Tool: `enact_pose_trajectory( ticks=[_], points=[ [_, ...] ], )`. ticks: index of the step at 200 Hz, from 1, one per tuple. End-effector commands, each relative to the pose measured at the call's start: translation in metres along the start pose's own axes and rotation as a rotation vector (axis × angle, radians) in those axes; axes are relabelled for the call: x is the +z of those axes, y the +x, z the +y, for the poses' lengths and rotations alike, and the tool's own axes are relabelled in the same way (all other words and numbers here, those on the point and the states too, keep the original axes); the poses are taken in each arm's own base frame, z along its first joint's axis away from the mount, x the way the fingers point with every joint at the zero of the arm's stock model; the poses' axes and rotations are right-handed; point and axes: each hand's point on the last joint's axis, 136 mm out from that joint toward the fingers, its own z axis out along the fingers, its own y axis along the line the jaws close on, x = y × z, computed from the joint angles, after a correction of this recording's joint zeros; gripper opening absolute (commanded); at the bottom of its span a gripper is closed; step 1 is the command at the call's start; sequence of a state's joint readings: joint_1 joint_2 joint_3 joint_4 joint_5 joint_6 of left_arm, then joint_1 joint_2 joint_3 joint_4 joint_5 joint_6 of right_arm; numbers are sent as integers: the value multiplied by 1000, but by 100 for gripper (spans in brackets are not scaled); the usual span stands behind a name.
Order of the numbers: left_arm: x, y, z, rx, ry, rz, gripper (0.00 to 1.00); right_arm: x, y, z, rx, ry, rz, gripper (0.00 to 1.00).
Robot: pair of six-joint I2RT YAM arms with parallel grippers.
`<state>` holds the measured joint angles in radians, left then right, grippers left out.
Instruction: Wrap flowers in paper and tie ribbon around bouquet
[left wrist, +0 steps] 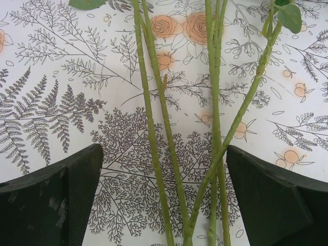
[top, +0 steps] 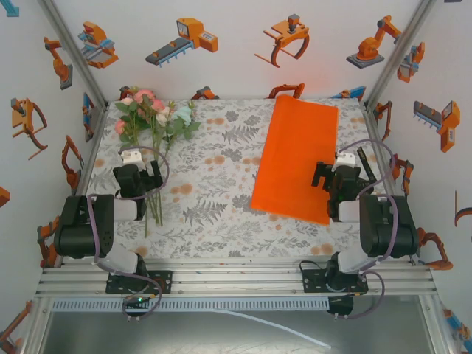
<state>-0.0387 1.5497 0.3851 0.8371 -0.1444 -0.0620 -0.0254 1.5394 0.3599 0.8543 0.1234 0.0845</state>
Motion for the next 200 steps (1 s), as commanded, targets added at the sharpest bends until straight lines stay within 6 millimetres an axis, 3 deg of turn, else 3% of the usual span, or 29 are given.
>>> enact_pose_trajectory(
  ticks=[1,163,200],
  points=[
    [1,-13,-1,9,5,-31,97,2,-14,1,-1,5,-44,99],
    [1,-13,-1,10,7,-31,97,2,-14,1,-1,5,-46,99],
    [0,-13,-2,14,6,-35,97,-17,-36,-5,22,30,-47,99]
  ],
)
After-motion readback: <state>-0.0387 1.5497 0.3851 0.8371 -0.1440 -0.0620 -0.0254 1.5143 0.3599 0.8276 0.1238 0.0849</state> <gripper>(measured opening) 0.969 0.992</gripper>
